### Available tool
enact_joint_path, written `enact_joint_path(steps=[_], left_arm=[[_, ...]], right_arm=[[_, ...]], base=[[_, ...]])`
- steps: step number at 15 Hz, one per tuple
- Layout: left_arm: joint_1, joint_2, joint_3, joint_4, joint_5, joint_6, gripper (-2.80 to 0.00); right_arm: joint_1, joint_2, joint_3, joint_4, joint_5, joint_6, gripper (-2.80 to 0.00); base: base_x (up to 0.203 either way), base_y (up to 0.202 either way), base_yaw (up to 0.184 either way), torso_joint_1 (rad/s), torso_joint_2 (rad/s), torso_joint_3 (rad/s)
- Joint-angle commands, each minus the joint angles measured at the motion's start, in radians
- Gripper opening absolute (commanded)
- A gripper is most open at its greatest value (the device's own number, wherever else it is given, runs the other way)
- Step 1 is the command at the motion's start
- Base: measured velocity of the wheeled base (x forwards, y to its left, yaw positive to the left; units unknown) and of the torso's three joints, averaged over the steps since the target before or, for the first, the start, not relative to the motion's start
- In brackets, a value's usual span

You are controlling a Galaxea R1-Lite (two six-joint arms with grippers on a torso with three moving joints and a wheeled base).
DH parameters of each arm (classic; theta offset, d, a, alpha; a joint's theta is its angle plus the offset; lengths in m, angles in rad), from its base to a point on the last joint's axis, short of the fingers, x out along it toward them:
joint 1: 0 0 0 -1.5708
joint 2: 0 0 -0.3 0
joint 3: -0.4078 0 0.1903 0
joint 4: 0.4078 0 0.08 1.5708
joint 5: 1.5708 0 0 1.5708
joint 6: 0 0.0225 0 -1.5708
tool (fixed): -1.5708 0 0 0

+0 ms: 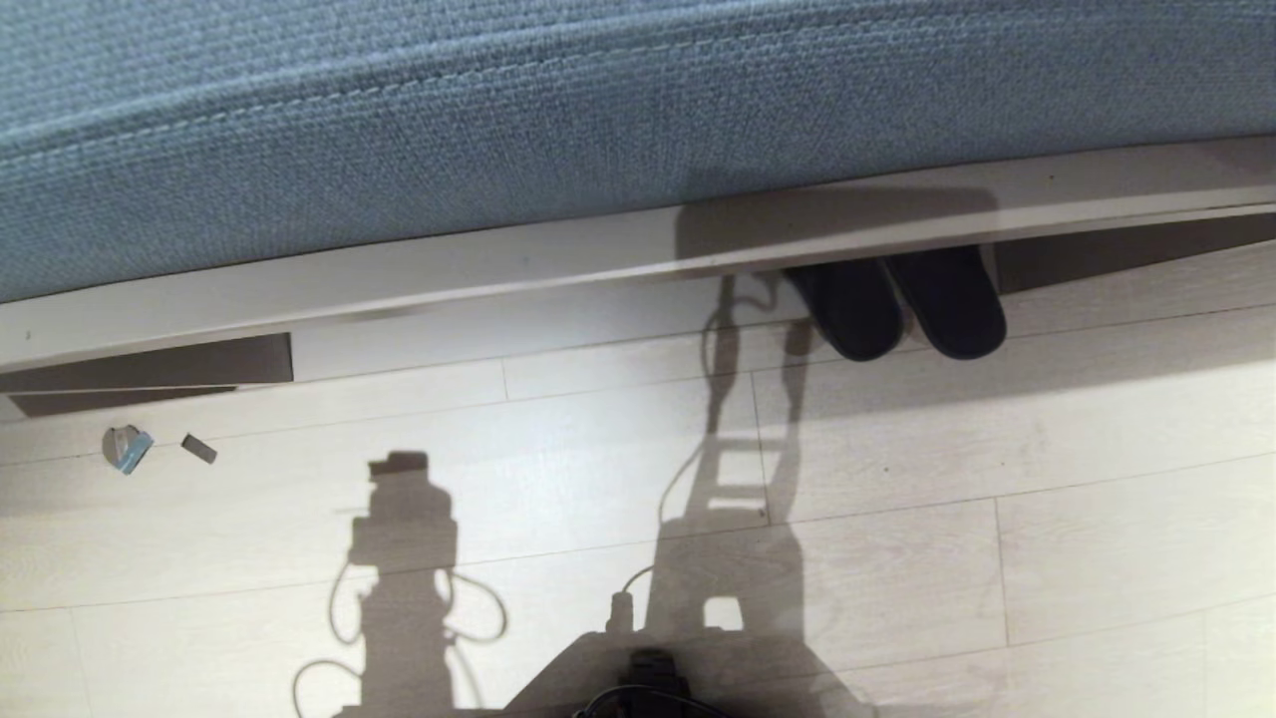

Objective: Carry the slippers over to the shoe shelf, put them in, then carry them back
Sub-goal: Pick up the slippers in the shoe cabinet

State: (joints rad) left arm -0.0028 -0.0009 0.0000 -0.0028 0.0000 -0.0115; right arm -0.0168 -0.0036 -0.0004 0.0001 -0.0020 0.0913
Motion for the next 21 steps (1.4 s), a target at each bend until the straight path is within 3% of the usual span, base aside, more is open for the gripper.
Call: enact_joint_path(steps=[1, 6, 21], left_arm=[[0.000, -0.001, -0.002, 0.000, 0.000, -0.001, -2.80], [0.000, -0.001, 0.000, 0.000, 0.000, -0.001, -2.80], [0.000, -0.001, 0.000, 0.000, 0.000, -0.004, -2.80]], right_arm=[[0.000, 0.002, 0.002, 0.052, -0.019, 0.001, -2.80], [0.000, 0.002, 0.002, 0.100, -0.036, 0.039, -2.80], [0.001, 0.002, 0.002, 0.100, -0.036, 0.022, -2.80]], base=[[0.000, 0.000, 0.000, 0.000, 0.00, 0.000], [0.000, 0.000, 0.000, 0.000, 0.00, 0.000], [-0.003, 0.000, 0.000, 0.000, 0.00, 0.000]])
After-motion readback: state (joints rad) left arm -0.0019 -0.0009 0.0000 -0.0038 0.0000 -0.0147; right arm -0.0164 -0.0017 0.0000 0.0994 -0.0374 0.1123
